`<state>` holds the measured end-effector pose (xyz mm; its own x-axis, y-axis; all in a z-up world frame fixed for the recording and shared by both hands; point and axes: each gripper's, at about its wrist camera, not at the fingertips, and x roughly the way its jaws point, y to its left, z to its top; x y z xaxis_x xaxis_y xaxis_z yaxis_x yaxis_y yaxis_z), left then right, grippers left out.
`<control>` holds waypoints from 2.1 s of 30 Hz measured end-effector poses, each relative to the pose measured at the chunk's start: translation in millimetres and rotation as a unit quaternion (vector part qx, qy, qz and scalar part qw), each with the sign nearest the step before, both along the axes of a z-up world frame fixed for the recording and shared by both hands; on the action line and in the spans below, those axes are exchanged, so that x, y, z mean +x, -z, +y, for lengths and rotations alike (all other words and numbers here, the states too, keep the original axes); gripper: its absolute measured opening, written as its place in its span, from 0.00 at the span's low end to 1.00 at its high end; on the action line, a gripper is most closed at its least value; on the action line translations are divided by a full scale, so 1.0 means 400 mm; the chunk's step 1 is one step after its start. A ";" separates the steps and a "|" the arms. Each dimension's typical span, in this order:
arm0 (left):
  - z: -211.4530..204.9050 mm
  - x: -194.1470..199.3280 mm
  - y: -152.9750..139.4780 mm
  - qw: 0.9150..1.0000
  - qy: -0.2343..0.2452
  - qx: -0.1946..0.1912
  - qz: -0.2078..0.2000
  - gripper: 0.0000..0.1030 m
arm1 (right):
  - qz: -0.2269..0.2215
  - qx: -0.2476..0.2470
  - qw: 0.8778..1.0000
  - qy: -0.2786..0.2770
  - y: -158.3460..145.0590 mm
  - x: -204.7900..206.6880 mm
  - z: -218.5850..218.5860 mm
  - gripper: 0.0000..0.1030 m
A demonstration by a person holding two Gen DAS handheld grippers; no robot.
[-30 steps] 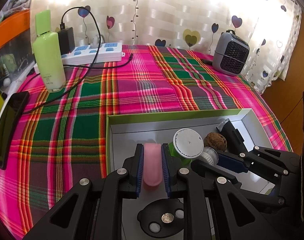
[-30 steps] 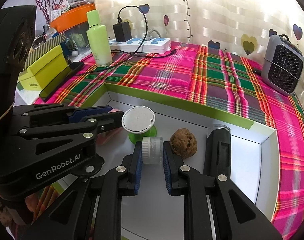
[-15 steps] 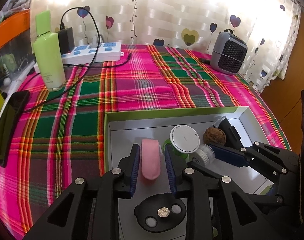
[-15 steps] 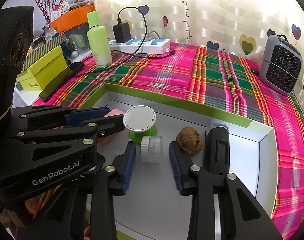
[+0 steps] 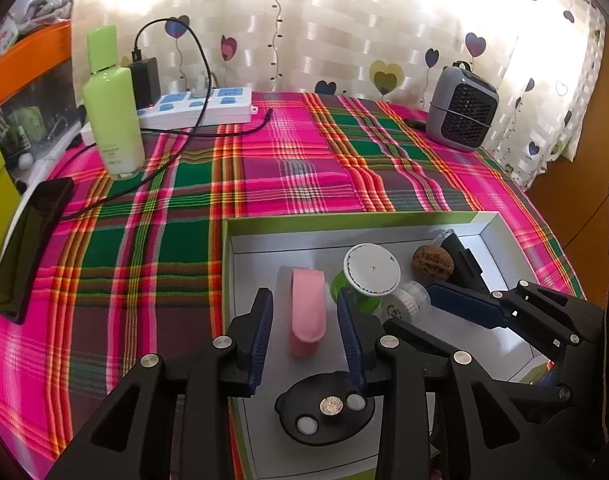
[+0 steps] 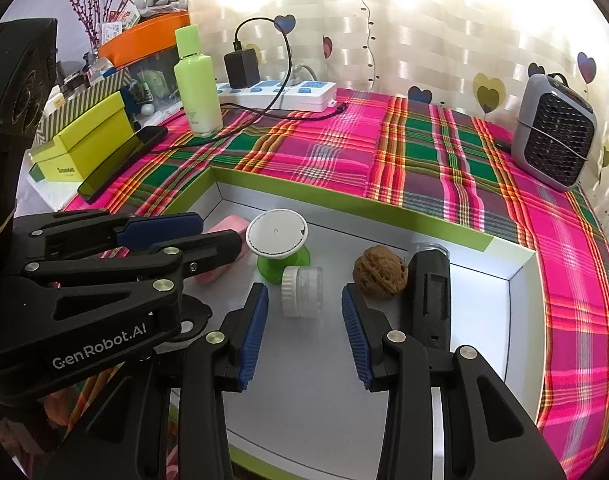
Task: Organize objects
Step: 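Lift both open tools out of the tray toward the remaining objects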
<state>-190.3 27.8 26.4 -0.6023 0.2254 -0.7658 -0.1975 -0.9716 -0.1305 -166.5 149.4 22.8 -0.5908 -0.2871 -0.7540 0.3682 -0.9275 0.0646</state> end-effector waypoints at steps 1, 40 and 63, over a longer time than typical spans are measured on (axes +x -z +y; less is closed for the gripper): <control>-0.001 0.002 -0.001 1.000 0.000 0.001 0.001 0.31 | 0.000 0.000 1.000 0.001 -0.001 0.002 0.001 0.39; -0.018 0.227 -0.064 0.999 -0.024 0.002 0.038 0.34 | 0.048 -0.026 0.998 0.027 -0.077 0.186 0.056 0.39; -0.023 0.354 -0.021 0.999 -0.004 0.028 0.026 0.34 | 0.037 -0.035 0.997 0.064 -0.046 0.296 0.132 0.39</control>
<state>-48.8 18.6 35.0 -0.6423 0.2615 -0.7204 -0.1974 -0.9647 -0.1741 -48.3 202.3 41.0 -0.6789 -0.2572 -0.6877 0.2539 -0.9611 0.1088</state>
